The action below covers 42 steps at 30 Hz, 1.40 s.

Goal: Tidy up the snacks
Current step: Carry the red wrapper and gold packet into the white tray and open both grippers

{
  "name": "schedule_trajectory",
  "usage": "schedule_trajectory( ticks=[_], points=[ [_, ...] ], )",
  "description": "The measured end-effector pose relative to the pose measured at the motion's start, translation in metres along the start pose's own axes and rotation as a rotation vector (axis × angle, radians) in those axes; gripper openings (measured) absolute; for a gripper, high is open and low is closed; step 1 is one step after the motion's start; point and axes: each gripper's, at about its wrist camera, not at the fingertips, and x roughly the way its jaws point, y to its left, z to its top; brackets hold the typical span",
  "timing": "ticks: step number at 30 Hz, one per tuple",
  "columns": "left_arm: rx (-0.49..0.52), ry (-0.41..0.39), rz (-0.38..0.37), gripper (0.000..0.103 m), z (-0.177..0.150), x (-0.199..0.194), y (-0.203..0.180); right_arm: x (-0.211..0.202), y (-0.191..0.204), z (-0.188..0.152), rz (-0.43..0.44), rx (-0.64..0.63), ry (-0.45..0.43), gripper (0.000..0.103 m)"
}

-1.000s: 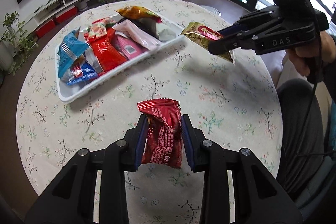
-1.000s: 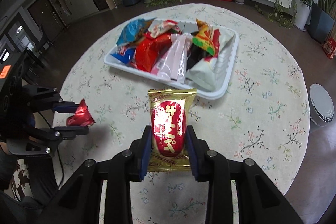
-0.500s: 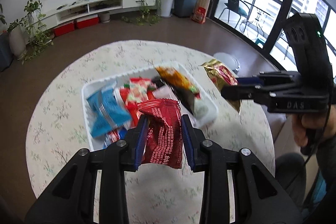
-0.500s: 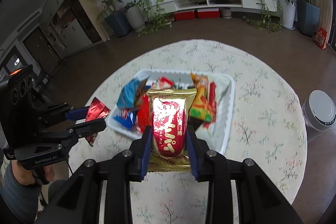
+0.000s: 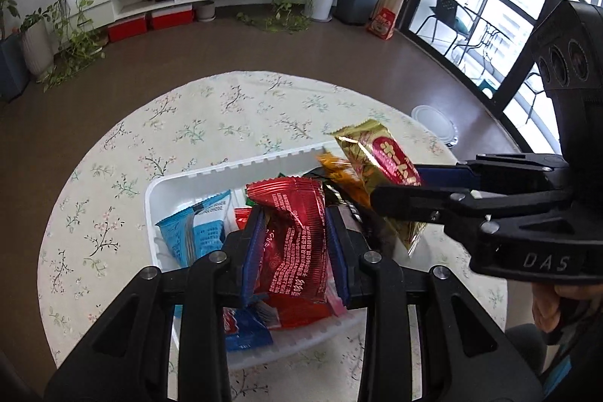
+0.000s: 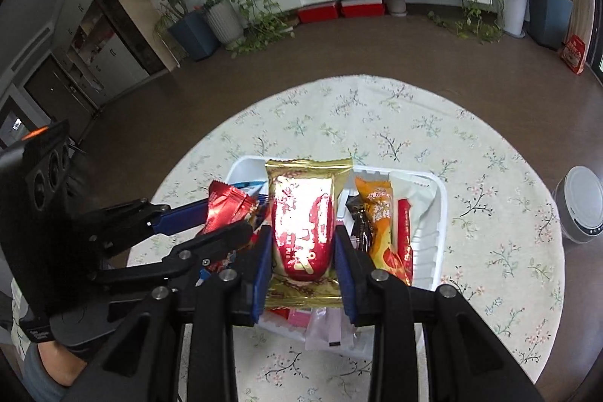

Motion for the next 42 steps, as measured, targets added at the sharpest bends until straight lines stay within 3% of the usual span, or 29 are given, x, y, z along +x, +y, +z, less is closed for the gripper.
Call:
schedule_trajectory(
  ticks=[7, 18, 42],
  points=[
    [-0.012, 0.039, 0.019, 0.03, 0.001, 0.031, 0.013, 0.04, -0.017, 0.005, -0.044, 0.039, 0.058, 0.034],
    [-0.019, 0.059, 0.055, 0.032, -0.003, 0.055, 0.029, 0.065, -0.014, 0.007, -0.074, 0.023, 0.089, 0.034],
    [-0.066, 0.059, 0.058, 0.037, -0.001, 0.05, 0.032, 0.074, -0.01, 0.01, -0.128, 0.018, 0.096, 0.035]
  ],
)
